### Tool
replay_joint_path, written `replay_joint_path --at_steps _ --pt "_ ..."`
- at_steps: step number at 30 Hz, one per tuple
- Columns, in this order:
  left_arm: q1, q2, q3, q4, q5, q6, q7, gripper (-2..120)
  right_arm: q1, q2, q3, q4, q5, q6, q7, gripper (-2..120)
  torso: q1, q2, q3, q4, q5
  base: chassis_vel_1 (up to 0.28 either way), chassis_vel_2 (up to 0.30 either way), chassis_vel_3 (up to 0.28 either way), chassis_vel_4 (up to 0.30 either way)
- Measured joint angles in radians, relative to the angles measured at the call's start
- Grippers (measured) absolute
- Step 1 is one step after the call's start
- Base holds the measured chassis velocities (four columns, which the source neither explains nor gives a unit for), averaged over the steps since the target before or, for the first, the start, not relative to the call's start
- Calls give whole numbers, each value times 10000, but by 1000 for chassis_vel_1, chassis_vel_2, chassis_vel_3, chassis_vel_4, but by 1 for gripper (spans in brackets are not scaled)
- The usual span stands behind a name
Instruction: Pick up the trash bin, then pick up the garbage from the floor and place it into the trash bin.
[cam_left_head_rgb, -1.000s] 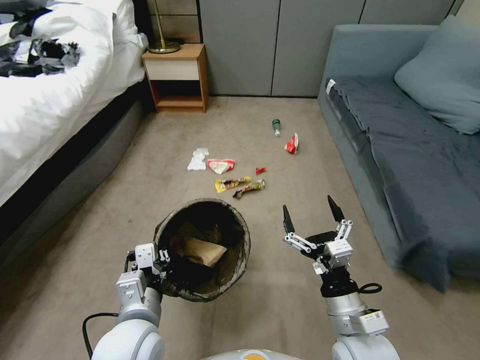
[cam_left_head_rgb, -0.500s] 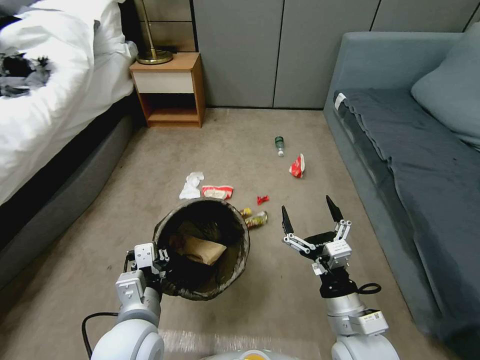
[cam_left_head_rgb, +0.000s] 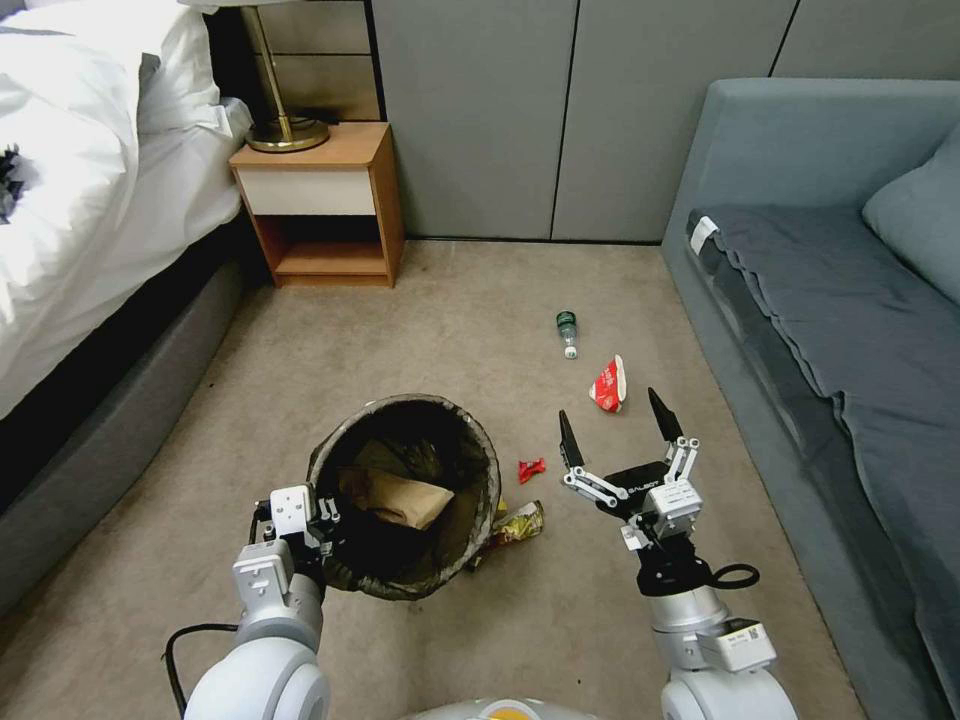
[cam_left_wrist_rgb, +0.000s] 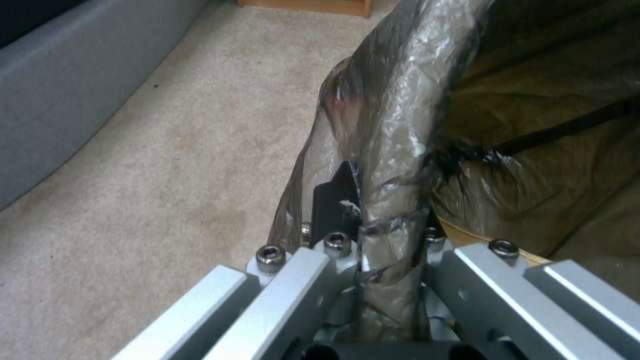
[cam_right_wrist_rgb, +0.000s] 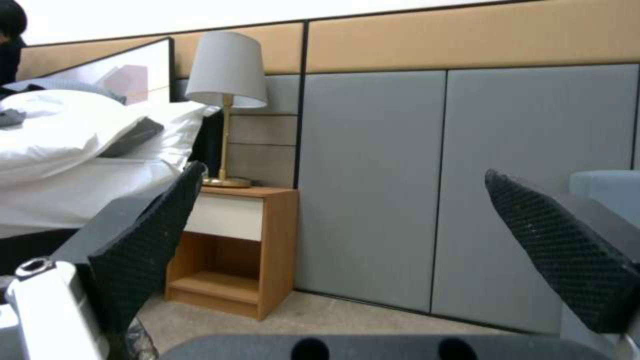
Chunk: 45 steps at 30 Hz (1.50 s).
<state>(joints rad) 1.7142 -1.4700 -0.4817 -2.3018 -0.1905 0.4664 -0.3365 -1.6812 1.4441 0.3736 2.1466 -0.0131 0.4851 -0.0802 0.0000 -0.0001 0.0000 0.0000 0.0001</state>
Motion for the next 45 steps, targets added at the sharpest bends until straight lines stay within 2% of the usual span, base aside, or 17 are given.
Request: replay_joint_path --at_steps 25,29,38,45 --pt "8 -21 6 17 17 -6 -3 0 80 14 -42 -29 -4 21 -22 100 0 0 0 0 -1 14 -12 -14 11" --pt "6 -20 1 16 22 -6 -3 0 402 -132 0 -30 188 -161 -12 100 0 1 0 -2 0 0 0 0 0" --pt "43 -56 -110 -40 60 -24 1 0 2245 -878 4 -578 511 -1066 127 100 0 0 1 0 0 0 0 0 0" --pt "105 -70 -264 -113 55 -3 4 0 3161 -1187 -503 -1827 772 -1481 42 100 0 0 1 1 1 0 0 0 0"
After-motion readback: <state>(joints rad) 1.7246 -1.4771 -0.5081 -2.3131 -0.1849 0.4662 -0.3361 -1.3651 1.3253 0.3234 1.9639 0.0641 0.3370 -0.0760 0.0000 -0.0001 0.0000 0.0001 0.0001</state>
